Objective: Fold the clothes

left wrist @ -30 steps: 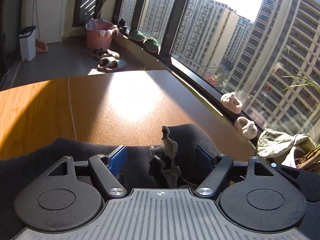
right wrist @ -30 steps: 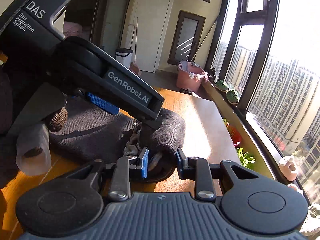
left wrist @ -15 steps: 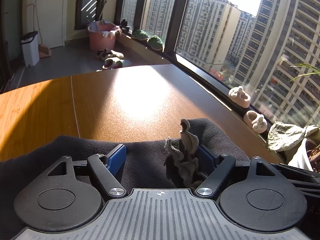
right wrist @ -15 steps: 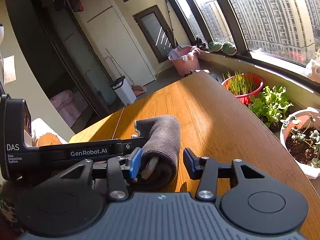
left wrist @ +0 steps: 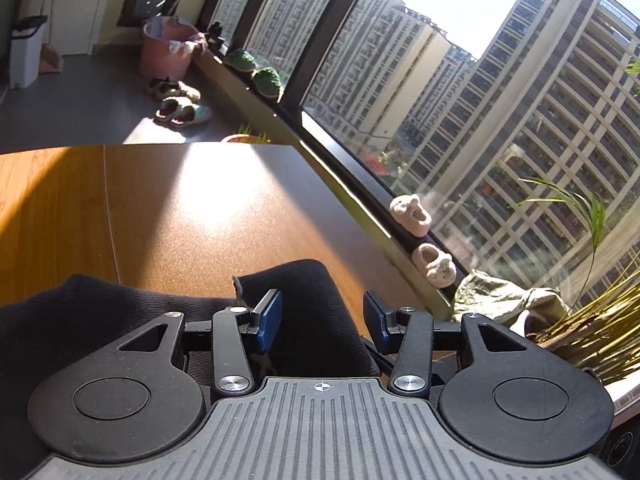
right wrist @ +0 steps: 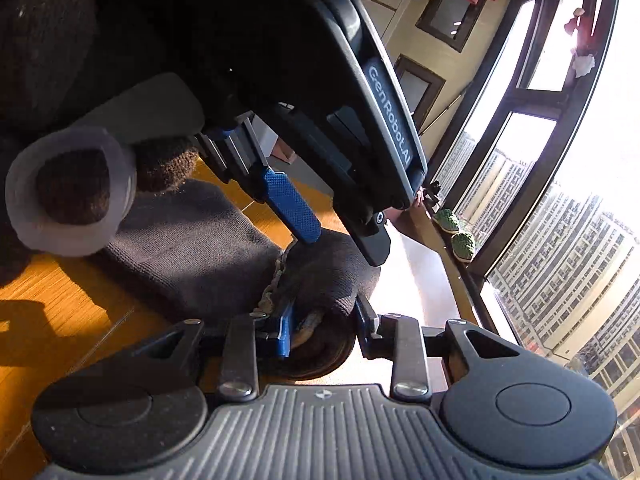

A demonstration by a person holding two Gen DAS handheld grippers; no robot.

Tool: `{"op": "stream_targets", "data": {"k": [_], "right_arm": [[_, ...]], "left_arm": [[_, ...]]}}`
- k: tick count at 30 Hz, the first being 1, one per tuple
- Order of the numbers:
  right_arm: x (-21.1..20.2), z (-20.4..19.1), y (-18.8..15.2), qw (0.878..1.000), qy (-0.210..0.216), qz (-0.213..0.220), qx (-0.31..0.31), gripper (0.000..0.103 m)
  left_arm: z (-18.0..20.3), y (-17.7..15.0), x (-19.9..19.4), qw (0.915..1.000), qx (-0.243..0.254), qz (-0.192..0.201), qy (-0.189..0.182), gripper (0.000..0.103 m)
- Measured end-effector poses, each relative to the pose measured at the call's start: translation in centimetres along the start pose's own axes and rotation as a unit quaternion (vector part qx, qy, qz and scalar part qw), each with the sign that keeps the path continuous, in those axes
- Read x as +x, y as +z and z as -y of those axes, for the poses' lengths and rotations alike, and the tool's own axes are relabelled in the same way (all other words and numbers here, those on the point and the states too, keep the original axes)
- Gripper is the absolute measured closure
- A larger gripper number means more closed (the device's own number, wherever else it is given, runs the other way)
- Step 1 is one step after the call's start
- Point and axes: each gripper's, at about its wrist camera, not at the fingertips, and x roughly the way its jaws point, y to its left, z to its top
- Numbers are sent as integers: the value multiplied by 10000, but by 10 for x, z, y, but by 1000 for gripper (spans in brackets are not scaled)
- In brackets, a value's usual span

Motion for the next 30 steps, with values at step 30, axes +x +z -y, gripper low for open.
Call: {"op": "stream_targets", "data": {"k": [30], "right_arm": [[3, -26, 10, 9998, -8, -78, -207, 70]], "left_arm": [[-6, -6, -15, 9982, 187, 199, 537, 44]]}}
